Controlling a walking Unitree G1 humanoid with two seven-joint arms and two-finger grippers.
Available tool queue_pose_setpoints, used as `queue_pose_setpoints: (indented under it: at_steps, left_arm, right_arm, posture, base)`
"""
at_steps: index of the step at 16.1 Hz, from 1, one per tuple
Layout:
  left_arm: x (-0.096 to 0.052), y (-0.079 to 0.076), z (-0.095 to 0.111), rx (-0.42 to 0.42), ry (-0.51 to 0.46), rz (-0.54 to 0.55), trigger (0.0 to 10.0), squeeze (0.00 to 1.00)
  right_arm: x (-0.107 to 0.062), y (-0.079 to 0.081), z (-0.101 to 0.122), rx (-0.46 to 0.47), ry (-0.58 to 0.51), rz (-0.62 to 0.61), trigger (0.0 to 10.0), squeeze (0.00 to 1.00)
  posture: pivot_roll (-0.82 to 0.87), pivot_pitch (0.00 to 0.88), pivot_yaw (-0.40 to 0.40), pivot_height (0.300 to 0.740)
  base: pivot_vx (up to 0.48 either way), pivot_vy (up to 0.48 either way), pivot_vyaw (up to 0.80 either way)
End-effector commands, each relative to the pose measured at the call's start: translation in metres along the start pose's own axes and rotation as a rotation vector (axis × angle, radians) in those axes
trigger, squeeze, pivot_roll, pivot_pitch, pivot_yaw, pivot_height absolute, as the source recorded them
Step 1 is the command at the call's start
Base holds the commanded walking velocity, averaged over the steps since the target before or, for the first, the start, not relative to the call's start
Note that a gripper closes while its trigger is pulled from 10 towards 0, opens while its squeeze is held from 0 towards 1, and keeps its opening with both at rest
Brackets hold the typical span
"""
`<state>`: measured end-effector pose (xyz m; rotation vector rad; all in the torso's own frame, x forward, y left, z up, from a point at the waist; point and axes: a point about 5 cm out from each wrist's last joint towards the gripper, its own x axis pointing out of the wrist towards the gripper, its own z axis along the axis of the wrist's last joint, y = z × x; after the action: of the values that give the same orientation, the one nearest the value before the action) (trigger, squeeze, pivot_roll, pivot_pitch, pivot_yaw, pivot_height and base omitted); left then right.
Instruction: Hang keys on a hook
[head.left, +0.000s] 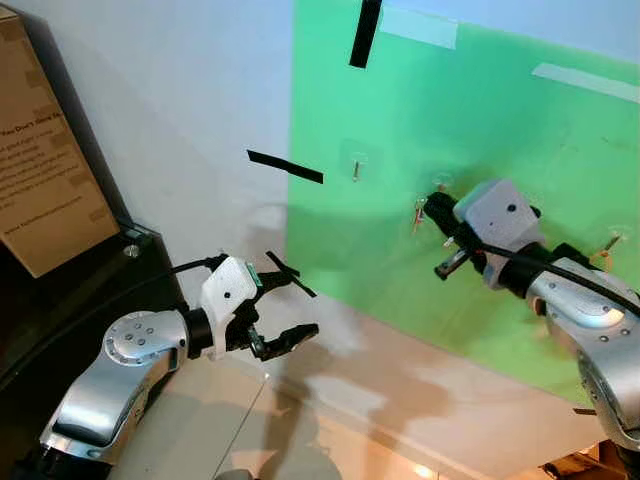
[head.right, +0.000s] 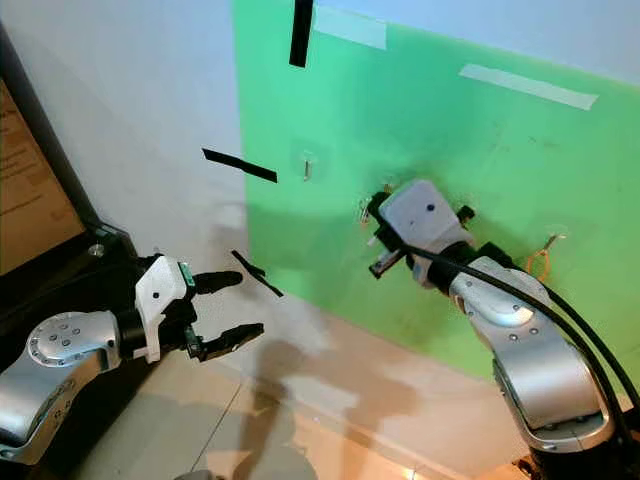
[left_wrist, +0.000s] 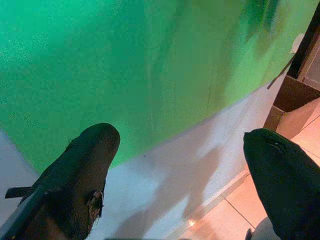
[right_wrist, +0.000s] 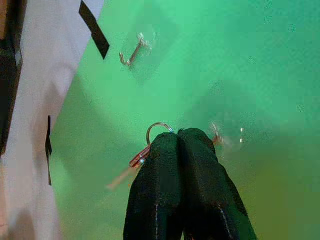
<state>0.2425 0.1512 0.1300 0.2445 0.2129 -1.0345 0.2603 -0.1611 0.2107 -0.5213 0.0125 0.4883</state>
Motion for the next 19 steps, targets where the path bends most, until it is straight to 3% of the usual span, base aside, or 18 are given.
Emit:
queue_pose_setpoints:
  at_steps: [1, 9, 12, 16, 19]
  left_arm:
    - [0.002, -0.002, 0.003, 0.008, 0.0, -0.014, 10.0, 0.0]
    - [0.0, -0.003, 0.004, 0.012, -0.029, -0.003, 10.0, 0.0]
    - [0.002, 0.001, 0.019, 0.013, -0.123, 0.015, 10.0, 0.0]
    - [-0.001, -0.004, 0.047, 0.011, -0.277, 0.0, 10.0, 0.0]
    - [0.0, -0.003, 0.054, 0.013, -0.291, -0.014, 10.0, 0.0]
  right_arm:
    - [-0.002, -0.008, 0.004, 0.0, -0.004, -0.038, 10.0, 0.0]
    - [0.001, -0.016, 0.001, 0.055, 0.037, -0.116, 10.0, 0.0]
    - [0.001, -0.017, -0.001, 0.062, 0.051, -0.132, 10.0, 0.0]
    - [0.001, -0.02, -0.004, 0.069, 0.069, -0.157, 10.0, 0.0]
    - [0.001, -0.021, -0.004, 0.074, 0.073, -0.162, 10.0, 0.0]
  posture:
    - [0.03, 0.0, -0.055, 0.74]
    - [0.03, 0.0, -0.055, 0.74]
    - [0.03, 0.0, -0.057, 0.74]
    - [0.03, 0.0, -0.054, 0.74]
    - [0.03, 0.0, -0.05, 0.74]
  base:
    - [0.0, 0.0, 0.0]
    - [0.0, 0.0, 0.0]
    - [0.0, 0.0, 0.0]
    - [0.0, 0.0, 0.0]
    - [0.0, 0.0, 0.0]
